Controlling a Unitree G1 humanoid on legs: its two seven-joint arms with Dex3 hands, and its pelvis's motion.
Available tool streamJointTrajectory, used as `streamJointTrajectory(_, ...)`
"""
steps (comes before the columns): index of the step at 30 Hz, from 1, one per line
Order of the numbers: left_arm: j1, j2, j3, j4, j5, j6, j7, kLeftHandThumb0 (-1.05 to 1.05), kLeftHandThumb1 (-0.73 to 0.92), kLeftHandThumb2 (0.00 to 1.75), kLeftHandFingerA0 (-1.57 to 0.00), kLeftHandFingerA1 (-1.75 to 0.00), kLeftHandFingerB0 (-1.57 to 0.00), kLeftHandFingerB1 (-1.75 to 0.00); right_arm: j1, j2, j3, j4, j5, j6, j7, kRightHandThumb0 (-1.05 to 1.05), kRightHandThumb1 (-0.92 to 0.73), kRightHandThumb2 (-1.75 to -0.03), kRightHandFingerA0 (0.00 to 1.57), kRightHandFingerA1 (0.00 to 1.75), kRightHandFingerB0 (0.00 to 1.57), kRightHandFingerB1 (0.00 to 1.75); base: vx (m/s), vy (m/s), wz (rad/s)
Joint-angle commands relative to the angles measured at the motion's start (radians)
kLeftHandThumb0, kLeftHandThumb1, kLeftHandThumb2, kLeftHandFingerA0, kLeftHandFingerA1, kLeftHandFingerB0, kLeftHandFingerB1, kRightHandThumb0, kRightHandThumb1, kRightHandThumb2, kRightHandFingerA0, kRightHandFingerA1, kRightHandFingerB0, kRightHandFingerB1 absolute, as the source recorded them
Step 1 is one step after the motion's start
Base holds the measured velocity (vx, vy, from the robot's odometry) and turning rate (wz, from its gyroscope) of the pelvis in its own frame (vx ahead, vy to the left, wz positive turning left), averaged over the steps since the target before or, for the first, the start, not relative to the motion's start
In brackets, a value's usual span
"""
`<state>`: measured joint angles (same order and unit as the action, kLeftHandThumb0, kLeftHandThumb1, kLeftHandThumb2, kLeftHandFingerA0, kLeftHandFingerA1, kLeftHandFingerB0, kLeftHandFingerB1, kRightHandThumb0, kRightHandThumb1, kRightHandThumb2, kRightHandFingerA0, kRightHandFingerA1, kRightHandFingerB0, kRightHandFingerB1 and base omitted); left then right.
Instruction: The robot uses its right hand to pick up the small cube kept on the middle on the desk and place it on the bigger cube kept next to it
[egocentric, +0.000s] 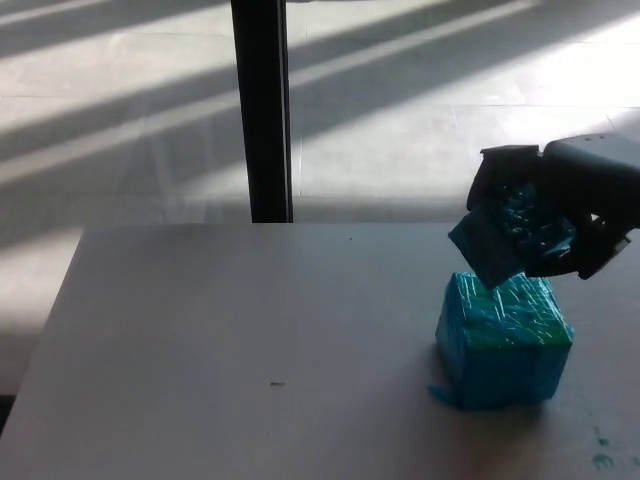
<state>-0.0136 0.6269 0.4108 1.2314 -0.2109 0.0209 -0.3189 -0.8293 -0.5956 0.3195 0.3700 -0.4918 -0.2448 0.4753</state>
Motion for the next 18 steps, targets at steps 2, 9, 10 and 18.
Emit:
streamJointTrajectory(2,-0.001,0.022,0.0,0.003,0.003,-0.003,-0.01,-0.79,0.79,0.63,-0.56,-0.54,-0.39,-0.41,0.008,-0.02,0.007,0.016,-0.007,0.006,0.053,-0.26,-0.69,-0.79,0.79,1.54,0.77,1.21,0.0,0.0,0.0)
streamJointTrajectory(9,-0.005,0.025,-0.009,-0.006,0.009,-0.004,-0.004,-0.84,0.62,0.84,-0.52,-0.61,-0.38,-0.49,0.023,-0.013,0.025,0.033,-0.031,-0.003,0.046,-0.25,-0.69,-0.79,0.78,1.64,0.7,1.31,0.0,0.0,0.0)
streamJointTrajectory(10,-0.01,0.024,-0.011,-0.007,0.011,-0.002,-0.003,-0.84,0.62,0.84,-0.52,-0.61,-0.38,-0.49,0.025,-0.016,0.024,0.031,-0.031,-0.001,0.046,-0.25,-0.69,-0.79,0.78,1.64,0.7,1.31,0.0,0.0,0.0)
streamJointTrajectory(18,-0.019,0.029,0.001,-0.011,-0.008,0.02,-0.011,-0.78,0.77,0.62,-0.58,-0.61,-0.44,-0.43,0.04,0.045,0.051,0.028,-0.033,0.015,0.029,-0.29,-0.7,-0.72,0.76,1.67,0.71,1.25,0.0,0.0,0.0)
